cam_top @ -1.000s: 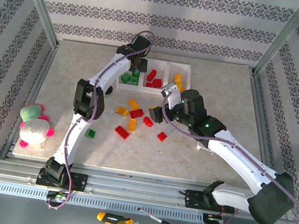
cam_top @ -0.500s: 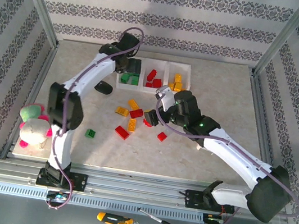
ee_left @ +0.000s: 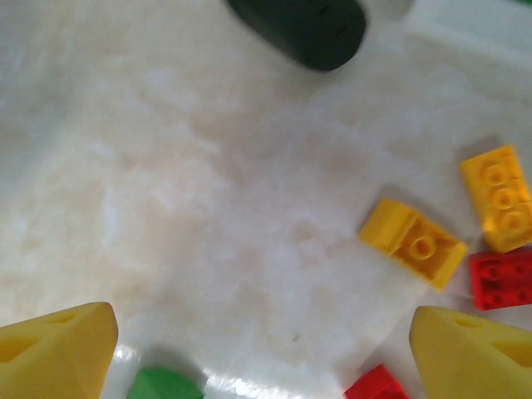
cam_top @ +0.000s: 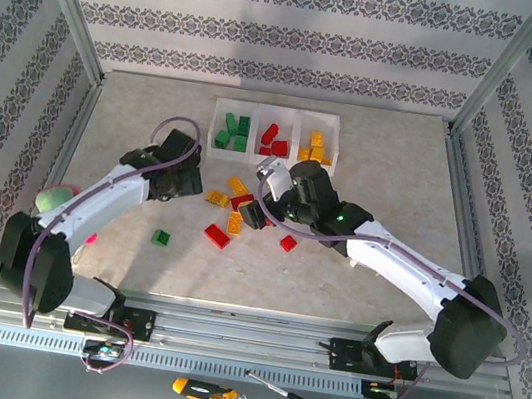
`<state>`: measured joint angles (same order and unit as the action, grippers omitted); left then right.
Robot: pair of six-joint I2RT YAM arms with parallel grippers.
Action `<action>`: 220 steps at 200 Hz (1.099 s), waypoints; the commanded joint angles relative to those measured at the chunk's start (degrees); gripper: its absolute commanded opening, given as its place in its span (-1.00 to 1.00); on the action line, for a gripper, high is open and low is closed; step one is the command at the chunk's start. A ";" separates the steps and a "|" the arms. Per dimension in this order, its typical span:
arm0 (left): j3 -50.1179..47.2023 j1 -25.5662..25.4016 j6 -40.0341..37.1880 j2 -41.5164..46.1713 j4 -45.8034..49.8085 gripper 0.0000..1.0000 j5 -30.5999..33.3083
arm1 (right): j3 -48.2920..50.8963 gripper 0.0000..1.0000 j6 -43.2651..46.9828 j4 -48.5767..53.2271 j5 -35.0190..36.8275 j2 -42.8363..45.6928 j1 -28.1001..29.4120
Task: Sort the legos into containers by color
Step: Pick up the lego from the bottom-left of the table.
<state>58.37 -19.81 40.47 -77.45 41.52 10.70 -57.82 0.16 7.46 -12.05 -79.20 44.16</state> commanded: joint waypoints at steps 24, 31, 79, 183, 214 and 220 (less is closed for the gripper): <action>-9.34 -0.48 14.39 5.29 0.85 0.77 1.81 | -3.84 0.77 0.37 -1.46 -2.93 -3.68 1.06; -10.19 -0.44 16.83 5.01 0.80 0.76 1.80 | -4.03 0.78 0.53 -1.44 -3.06 -4.06 1.10; -12.79 -0.42 30.77 1.16 -0.09 0.72 0.39 | -4.19 0.78 1.02 -1.28 -3.06 -4.76 1.10; -19.25 -0.35 45.11 -2.73 -6.06 0.45 -4.15 | -3.11 0.78 0.81 -1.51 -2.20 -4.74 0.95; -18.83 -0.35 44.74 -3.59 -6.14 0.09 -4.46 | -2.84 0.78 0.72 -1.47 -1.94 -4.45 0.88; -18.82 -0.35 44.72 -3.61 -6.10 0.04 -4.54 | -2.82 0.78 0.76 -1.47 -1.88 -4.39 0.84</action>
<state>39.75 -19.81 83.85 -80.42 36.42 6.63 -60.27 0.36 7.01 -14.04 -83.44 44.80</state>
